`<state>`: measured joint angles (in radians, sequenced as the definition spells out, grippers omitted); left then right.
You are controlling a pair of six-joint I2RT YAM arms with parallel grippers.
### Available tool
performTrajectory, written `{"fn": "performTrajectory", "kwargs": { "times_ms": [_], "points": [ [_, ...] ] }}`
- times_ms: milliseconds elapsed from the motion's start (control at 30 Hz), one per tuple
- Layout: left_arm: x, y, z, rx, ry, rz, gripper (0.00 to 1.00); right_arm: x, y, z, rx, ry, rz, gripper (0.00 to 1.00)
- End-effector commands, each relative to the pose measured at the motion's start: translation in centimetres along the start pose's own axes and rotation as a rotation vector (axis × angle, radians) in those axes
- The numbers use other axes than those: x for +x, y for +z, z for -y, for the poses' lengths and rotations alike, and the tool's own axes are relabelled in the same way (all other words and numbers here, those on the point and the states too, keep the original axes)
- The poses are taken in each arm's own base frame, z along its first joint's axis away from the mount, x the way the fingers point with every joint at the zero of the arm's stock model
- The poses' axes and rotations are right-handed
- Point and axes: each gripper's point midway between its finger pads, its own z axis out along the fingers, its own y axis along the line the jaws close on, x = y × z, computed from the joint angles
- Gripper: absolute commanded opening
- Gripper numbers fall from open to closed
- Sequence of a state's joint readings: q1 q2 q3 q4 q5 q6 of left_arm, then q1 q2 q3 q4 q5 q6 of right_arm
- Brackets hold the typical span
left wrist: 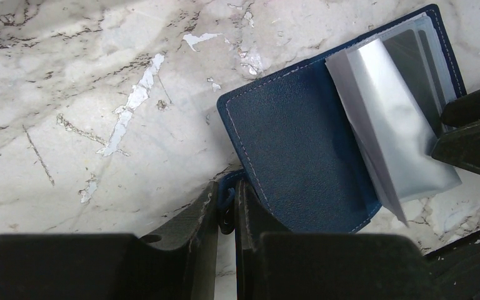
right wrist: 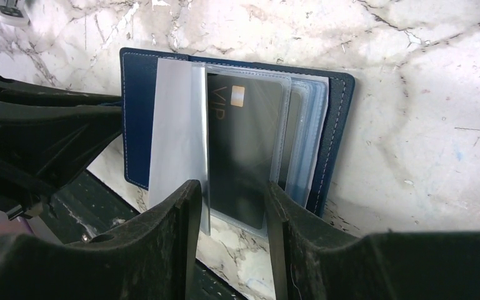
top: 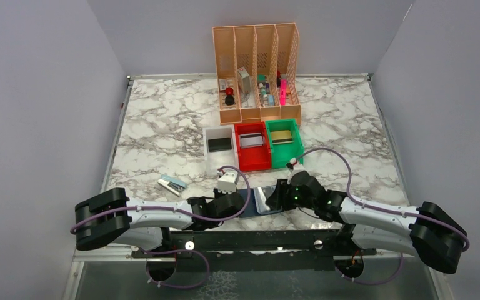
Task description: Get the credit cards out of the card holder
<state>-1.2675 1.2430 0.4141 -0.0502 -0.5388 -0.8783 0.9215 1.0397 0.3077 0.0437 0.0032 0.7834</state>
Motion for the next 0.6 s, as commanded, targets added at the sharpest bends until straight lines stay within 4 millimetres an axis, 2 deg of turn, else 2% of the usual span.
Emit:
{"fn": "performTrajectory", "kwargs": {
  "times_ms": [0, 367, 567],
  "points": [
    [1.4, -0.2, -0.5, 0.005, 0.034, -0.05, 0.0, -0.8, -0.1, -1.5, -0.055, -0.022, 0.002, 0.46],
    [1.4, -0.3, -0.5, 0.01, 0.037, -0.054, 0.0, -1.9, -2.1, -1.9, -0.046, -0.025, 0.04, 0.51],
    [1.2, -0.3, -0.3, 0.015, 0.035, -0.051, 0.0, -1.3, -1.5, -2.3, -0.091, -0.023, 0.026, 0.52]
  ]
}}
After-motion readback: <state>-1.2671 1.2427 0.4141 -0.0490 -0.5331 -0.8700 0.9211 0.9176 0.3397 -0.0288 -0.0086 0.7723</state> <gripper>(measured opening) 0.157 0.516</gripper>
